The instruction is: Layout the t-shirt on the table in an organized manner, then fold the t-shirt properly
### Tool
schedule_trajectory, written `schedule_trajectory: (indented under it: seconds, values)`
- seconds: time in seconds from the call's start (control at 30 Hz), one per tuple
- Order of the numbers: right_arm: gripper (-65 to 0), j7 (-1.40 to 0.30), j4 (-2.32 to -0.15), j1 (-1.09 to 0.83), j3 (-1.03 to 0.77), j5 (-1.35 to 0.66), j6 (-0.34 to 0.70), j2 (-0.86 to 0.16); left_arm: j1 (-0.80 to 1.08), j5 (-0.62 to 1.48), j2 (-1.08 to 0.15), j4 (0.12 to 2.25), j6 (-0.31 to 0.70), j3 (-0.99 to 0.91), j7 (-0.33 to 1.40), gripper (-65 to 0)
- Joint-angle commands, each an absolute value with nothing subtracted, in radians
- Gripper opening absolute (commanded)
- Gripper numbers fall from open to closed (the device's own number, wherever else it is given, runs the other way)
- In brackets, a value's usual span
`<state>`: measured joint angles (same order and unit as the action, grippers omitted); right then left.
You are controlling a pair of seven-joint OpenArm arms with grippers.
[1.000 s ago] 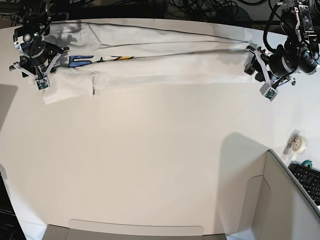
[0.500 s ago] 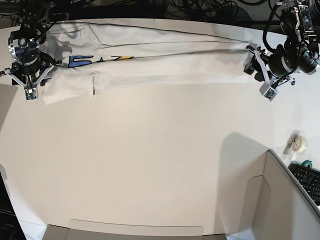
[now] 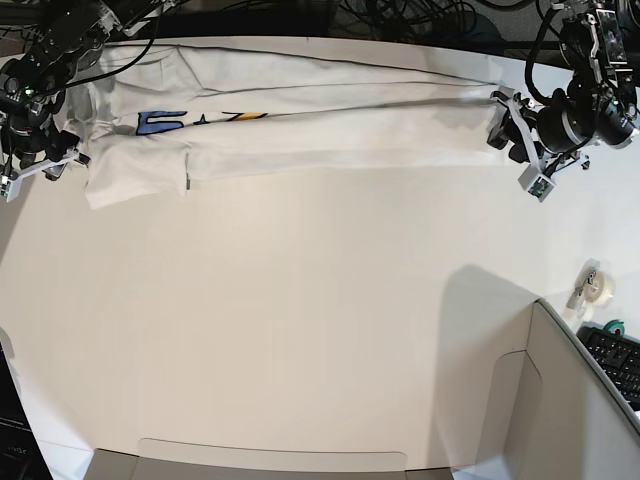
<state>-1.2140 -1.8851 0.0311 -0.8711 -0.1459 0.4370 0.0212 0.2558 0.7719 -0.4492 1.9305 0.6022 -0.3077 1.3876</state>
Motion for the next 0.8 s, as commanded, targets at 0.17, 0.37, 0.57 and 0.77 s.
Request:
schedule_trajectory:
  seconds: [0.17,0.37,0.57,0.77]
  values:
    - [-35.8,-1.198,-1.801,0.082,-0.892,-0.166,0.435,0.012,0.251,0.782,-0.464,1.943,0.601,-0.312,1.382,-40.5]
    - [-35.8,-1.198,-1.890,0.067,-0.898,-0.285,0.432,0.012,0.251,0.782,-0.464,1.943,0.601,-0.312,1.383,-40.5]
    - [-35.8,-1.198,-1.902,0.074,-0.897,-0.337,0.429,0.015,0.251,0.782,-0.464,1.943,0.601,-0.312,1.382,-40.5]
    - [-35.8,-1.198,-1.787,0.130,-0.900,-0.337,0.429,0.038,0.251,0.782,-0.463,1.943,0.601,-0.312,1.382,-40.5]
